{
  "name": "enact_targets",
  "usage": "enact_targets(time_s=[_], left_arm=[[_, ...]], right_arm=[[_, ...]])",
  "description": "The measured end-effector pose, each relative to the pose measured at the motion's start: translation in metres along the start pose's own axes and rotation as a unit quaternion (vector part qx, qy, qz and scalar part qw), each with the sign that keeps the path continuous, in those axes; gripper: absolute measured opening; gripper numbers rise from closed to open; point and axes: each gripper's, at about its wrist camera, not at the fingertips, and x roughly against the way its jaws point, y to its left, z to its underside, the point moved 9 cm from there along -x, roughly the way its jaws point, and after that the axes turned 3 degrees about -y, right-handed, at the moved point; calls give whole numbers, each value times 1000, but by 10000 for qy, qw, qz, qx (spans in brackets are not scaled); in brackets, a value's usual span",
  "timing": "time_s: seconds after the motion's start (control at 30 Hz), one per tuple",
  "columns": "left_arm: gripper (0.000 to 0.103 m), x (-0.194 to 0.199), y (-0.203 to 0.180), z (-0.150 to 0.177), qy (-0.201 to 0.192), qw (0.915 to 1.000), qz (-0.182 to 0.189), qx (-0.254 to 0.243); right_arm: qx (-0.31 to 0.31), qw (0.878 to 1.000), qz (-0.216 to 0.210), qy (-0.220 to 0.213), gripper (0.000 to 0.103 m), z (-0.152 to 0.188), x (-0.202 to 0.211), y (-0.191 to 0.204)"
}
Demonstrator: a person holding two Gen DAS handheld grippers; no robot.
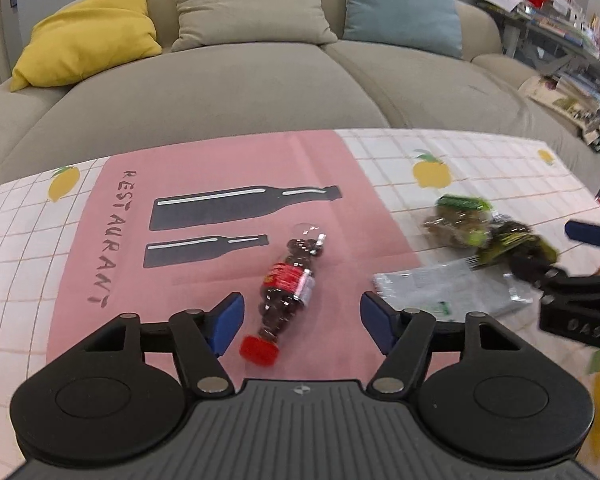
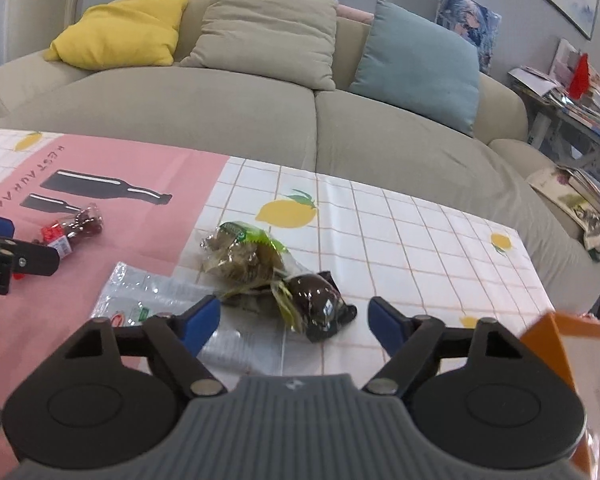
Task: Organize snacks
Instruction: 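Grasp the cola bottle with the left tool while the right grasps the green-wrapped snack, then lift the cola bottle with the left tool while the right lifts the green snack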
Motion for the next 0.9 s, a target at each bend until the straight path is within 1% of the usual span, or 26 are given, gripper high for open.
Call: enact_targets(time_s=[0.03,0.1,0.17,0.2,0.27,0.3,0.33,0.37,0.4,0.43,0.57,0.63,0.73,0.83,0.9], left_arm=[[74,-4,1,0,12,10000,-5,4],[73,-10,3,-1,14,10000,28,62],[71,-15,2,-3,-1,9999,62,78],[69,-17,1,-4,-2,10000,61,49],[60,-23,-1,-4,35,10000,37,-19],[57,-25,-2,-4,52,10000,-3,-38],[49,-27,-2,-3,72,10000,-45,-40],[43,-28,-2,-1,100,9999,-96,-36],[41,-28,-2,-1,82,9999,-122,-55],[40,-28,-3,-1,68,9999,-131,-85],[38,-22,-8,4,139,9997,-212,-33],[38,-16,-11,10,174,9997,-152,91],[38,-6,-19,20,265,9994,-165,172],[37,9,-29,33,375,9983,-4,454],[37,20,-34,42,437,9971,-15,619]], right_arm=[[23,10000,-15,-22,73,-1,-4,1],[90,10000,-7,-15,65,-2,-10,3],[147,9999,4,51,54,-1,-17,4],[147,9999,-8,72,52,0,-19,5],[120,9998,-55,123,40,2,-23,6],[107,9998,-56,159,38,3,-24,5],[111,9998,-12,147,32,3,-24,5],[125,9998,29,139,23,3,-23,5],[134,9998,64,121,18,3,-22,5],[133,9998,74,108,10,4,-21,5],[131,9998,147,85,2,5,-15,3],[14,9999,99,105,1,6,-9,2],[-99,9998,11,187,1,10,2,1],[-160,9995,-71,270,1,18,17,2],[-161,9993,-126,303,0,25,30,4]])
